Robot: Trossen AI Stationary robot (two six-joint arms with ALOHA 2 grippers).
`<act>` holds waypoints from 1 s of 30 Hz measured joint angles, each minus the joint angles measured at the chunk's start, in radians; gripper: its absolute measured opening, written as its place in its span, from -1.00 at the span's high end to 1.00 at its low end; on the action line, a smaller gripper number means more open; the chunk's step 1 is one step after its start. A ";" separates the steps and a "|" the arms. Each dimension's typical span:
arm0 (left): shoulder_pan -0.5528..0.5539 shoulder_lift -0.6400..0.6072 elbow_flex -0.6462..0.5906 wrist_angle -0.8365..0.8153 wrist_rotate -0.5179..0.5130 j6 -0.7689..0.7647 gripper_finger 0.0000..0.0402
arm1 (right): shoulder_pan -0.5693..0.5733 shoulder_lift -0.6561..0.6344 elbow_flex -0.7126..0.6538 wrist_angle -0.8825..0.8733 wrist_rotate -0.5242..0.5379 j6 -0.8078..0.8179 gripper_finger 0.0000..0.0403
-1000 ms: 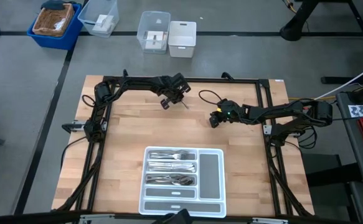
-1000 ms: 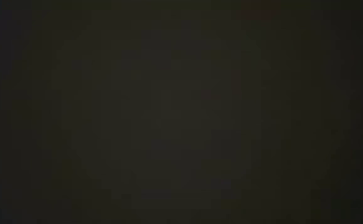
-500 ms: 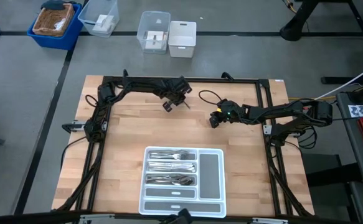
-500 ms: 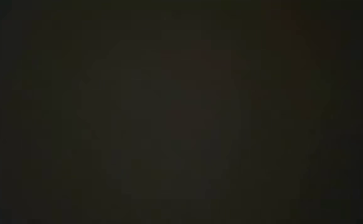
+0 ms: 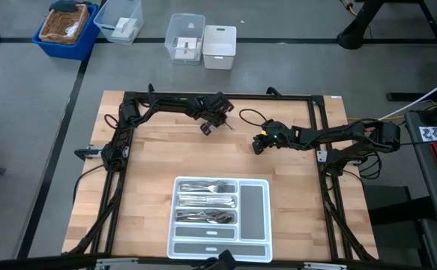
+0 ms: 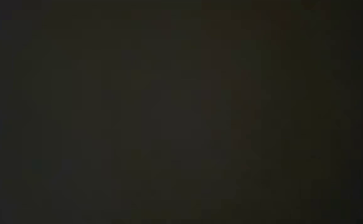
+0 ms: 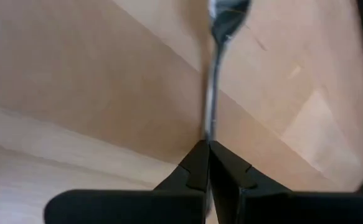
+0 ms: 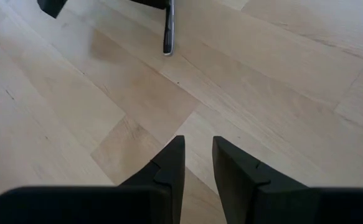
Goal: Sort silverware
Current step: Put the silver fork into the top section of the white silverware tray
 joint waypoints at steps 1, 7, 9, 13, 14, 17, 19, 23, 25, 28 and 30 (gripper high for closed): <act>0.000 0.000 0.000 0.012 0.000 -0.004 0.99 | 0.000 0.000 0.000 0.000 0.000 0.000 0.59; 0.000 0.000 0.000 0.012 -0.006 -0.020 0.99 | 0.000 0.000 0.000 0.000 0.000 0.000 0.59; -0.003 0.000 0.000 0.013 -0.019 -0.038 0.99 | 0.000 0.000 0.000 0.001 0.000 0.000 0.59; -0.015 0.000 0.000 0.015 -0.061 -0.088 0.99 | 0.000 0.000 0.000 0.006 0.000 0.000 0.59; -0.016 0.000 0.000 0.015 -0.064 -0.090 0.99 | 0.000 0.000 0.000 0.007 0.000 0.000 0.59; -0.017 0.000 0.000 0.013 -0.059 -0.055 0.99 | 0.000 0.000 0.000 0.007 0.000 0.000 0.59; -0.016 0.000 0.000 0.016 -0.026 -0.023 0.99 | 0.000 0.000 0.000 0.008 0.000 0.000 0.59; -0.015 -0.021 0.000 0.014 0.039 0.075 0.99 | -0.012 0.000 0.002 0.041 -0.043 -0.011 0.59; -0.016 -0.039 0.000 0.005 0.046 0.111 0.99 | -0.027 0.004 0.017 0.055 -0.094 -0.031 0.59; -0.016 -0.073 0.000 0.003 0.047 0.163 0.99 | -0.054 0.032 0.065 0.066 -0.143 -0.053 0.59; -0.013 -0.098 0.000 -0.005 0.046 0.201 0.99 | -0.073 0.071 0.113 0.066 -0.156 -0.053 0.59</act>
